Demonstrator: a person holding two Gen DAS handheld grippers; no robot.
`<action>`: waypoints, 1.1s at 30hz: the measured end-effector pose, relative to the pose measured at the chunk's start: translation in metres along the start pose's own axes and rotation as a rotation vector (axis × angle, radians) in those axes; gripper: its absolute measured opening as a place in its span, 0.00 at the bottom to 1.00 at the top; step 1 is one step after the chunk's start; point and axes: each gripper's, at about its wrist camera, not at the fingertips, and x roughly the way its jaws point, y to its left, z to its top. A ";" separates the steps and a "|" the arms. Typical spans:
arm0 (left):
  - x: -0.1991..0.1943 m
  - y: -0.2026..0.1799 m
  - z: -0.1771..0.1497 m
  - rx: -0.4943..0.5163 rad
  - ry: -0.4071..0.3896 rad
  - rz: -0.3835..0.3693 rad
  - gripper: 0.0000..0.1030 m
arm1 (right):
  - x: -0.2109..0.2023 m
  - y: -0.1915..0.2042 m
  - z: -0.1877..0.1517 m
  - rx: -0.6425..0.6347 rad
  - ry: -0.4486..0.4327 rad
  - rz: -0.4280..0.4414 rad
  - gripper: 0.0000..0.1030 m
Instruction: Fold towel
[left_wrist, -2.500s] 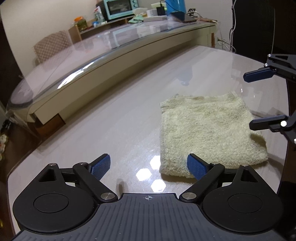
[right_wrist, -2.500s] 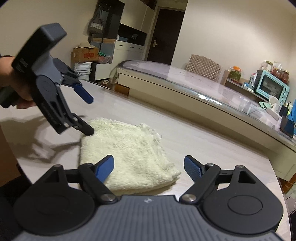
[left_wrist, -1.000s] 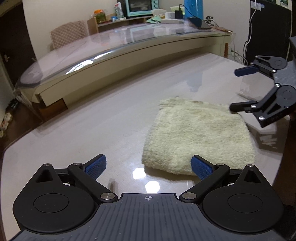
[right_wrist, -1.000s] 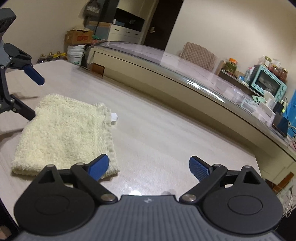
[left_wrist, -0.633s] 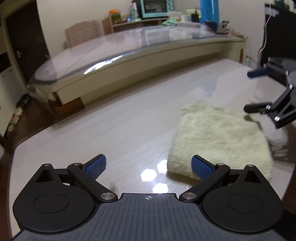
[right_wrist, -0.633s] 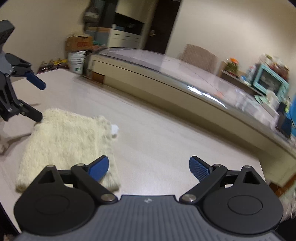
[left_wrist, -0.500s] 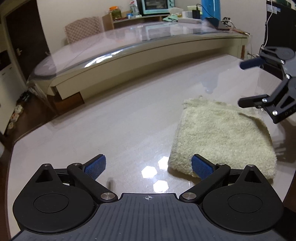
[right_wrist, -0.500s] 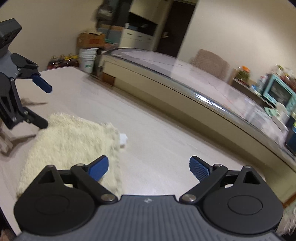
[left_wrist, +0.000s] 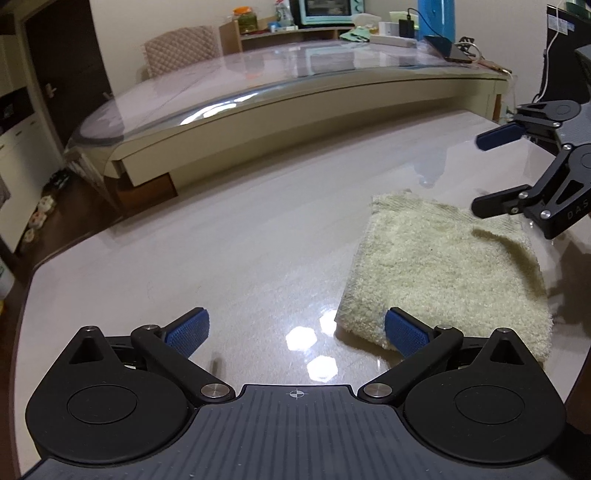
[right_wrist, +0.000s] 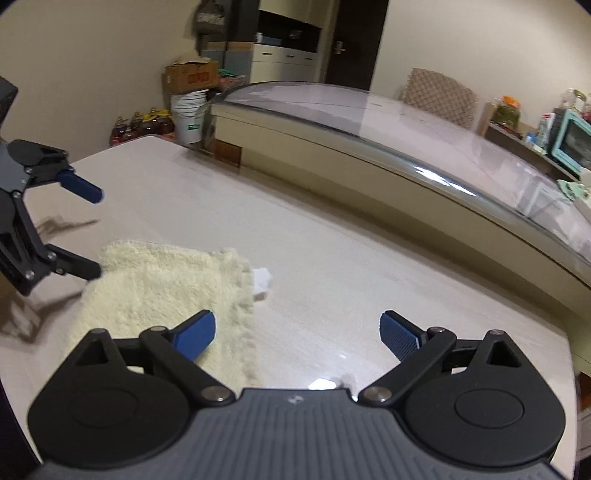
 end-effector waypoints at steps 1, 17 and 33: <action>-0.002 0.000 0.000 -0.005 -0.002 0.002 1.00 | -0.003 -0.003 -0.002 0.003 0.003 -0.007 0.94; -0.005 0.000 -0.017 -0.105 0.043 -0.001 1.00 | 0.011 -0.034 -0.018 0.047 0.054 -0.033 0.94; 0.015 0.004 -0.008 -0.091 0.046 -0.015 1.00 | 0.012 -0.025 -0.025 -0.046 0.065 0.023 0.95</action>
